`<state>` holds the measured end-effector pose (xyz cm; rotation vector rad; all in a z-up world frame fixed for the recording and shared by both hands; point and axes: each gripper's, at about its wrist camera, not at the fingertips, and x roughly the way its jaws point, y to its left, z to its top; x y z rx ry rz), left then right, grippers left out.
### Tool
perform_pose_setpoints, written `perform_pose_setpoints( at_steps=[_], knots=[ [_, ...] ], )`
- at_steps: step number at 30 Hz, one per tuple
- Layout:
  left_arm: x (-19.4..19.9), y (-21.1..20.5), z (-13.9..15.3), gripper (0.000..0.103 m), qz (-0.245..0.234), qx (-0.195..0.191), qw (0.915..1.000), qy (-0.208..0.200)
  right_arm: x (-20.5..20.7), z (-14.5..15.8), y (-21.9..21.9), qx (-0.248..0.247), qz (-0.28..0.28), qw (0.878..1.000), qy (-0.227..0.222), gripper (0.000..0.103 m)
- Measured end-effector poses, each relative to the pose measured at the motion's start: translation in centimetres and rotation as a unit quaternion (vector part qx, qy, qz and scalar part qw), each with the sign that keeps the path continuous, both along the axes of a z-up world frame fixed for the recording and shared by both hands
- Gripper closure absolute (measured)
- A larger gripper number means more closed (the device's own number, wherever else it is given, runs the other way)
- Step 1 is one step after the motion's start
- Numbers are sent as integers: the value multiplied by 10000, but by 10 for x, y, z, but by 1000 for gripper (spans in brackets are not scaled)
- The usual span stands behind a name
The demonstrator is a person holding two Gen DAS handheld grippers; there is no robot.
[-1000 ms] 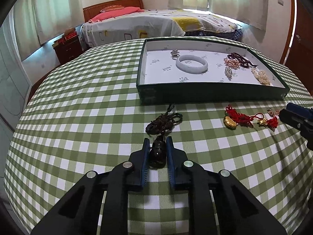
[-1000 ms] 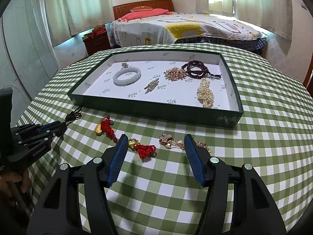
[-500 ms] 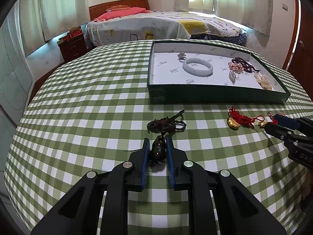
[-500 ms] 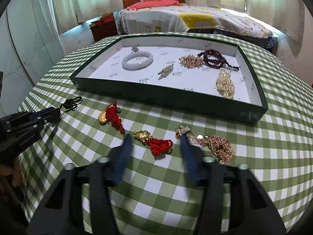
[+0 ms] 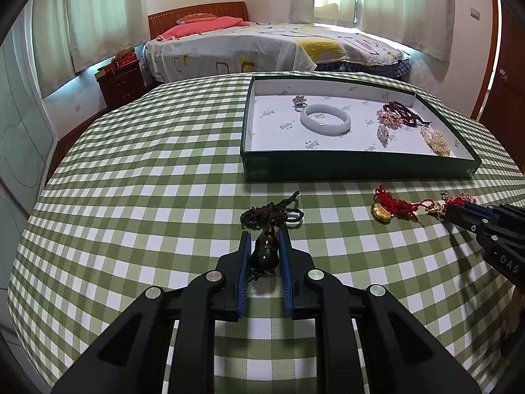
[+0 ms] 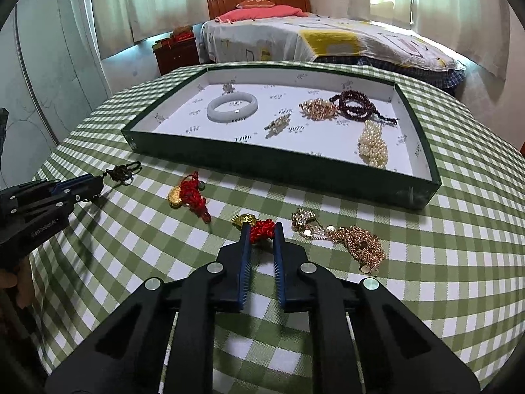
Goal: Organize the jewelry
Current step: 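Grasp the red tassel with gold charm with the right gripper while the left holds the cord, then carry the cord and tassel into the box and open both grippers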
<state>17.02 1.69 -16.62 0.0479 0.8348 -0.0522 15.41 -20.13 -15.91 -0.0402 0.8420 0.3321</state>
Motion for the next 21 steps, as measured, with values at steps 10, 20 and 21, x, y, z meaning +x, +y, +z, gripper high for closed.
perform_pose_setpoints(
  at_steps=[10, 20, 21],
  knots=[
    [-5, -5, 15, 85, -45, -84, 9998, -186, -7, 21, -6, 158, -71, 9996, -245, 90],
    [-9, -15, 44, 85, -158, -212, 9984, -498, -14, 47, -12, 304, -111, 9980, -546, 90],
    [-9, -15, 47, 85, -167, -236, 9982, -534, -15, 49, -12, 316, -116, 9978, -570, 90]
  ],
)
